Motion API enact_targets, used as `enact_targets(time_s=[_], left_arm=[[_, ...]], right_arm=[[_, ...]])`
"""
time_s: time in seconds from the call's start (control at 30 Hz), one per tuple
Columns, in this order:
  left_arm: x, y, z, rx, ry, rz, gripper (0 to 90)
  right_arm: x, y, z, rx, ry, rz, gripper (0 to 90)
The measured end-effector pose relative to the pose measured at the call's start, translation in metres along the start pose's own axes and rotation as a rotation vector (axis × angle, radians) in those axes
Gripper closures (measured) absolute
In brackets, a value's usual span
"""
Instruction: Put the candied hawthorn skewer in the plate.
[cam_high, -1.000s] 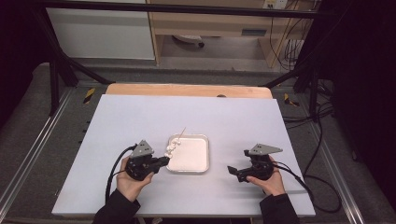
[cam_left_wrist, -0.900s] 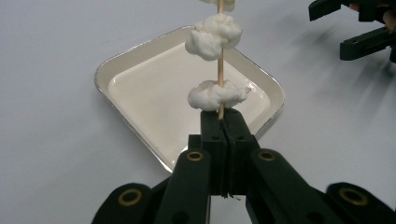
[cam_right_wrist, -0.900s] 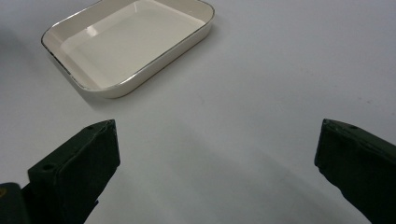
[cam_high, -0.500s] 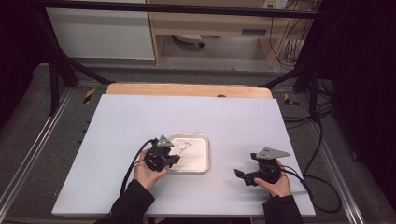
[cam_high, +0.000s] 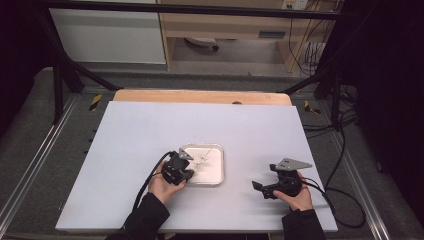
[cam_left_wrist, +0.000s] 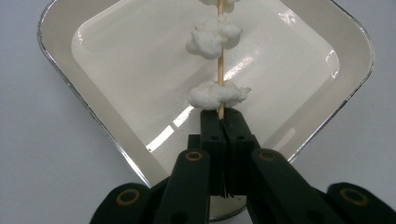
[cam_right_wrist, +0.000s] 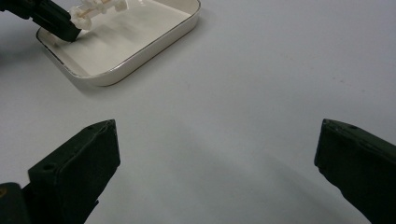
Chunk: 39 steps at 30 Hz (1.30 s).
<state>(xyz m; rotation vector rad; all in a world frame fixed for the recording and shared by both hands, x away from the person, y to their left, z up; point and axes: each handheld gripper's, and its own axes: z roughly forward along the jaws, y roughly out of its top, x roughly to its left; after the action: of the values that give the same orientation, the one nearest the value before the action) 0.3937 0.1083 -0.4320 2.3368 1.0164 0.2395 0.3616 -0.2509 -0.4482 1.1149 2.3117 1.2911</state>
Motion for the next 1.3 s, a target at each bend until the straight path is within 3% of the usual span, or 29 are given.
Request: enact_targets(time_s=[0.17, 0.33, 0.47, 0.63, 0.7, 0.8, 0.97, 1.3], left_arm=[[0.000, 0.001, 0.001, 0.000, -0.001, 0.010, 85.4], [0.001, 0.000, -0.006, -0.037, -0.018, 0.039, 77.2], [0.003, -0.003, -0.017, -0.086, -0.014, 0.051, 66.4], [0.011, -0.012, -0.033, -0.119, 0.004, 0.058, 44.2], [0.017, -0.018, -0.041, -0.133, 0.012, 0.050, 33.9], [0.025, -0.028, -0.050, -0.156, 0.020, 0.047, 26.0], [0.042, -0.052, -0.061, -0.183, -0.014, 0.023, 13.7], [0.064, -0.101, -0.072, -0.226, 0.016, -0.040, 7.0]], right_arm=[[0.000, 0.000, 0.000, -0.004, 0.003, 0.002, 0.8], [0.001, -0.001, 0.001, 0.005, 0.006, 0.002, 0.8], [0.000, 0.000, 0.001, 0.001, 0.003, 0.007, 0.8], [0.000, 0.000, 0.000, -0.001, 0.003, 0.011, 0.8], [0.000, 0.000, 0.000, 0.001, 0.004, 0.012, 0.7], [0.000, 0.000, 0.000, 0.000, 0.003, 0.012, 0.7], [-0.001, 0.000, -0.002, 0.002, 0.004, 0.012, 0.8], [-0.002, -0.002, -0.001, 0.026, -0.002, 0.009, 0.7]])
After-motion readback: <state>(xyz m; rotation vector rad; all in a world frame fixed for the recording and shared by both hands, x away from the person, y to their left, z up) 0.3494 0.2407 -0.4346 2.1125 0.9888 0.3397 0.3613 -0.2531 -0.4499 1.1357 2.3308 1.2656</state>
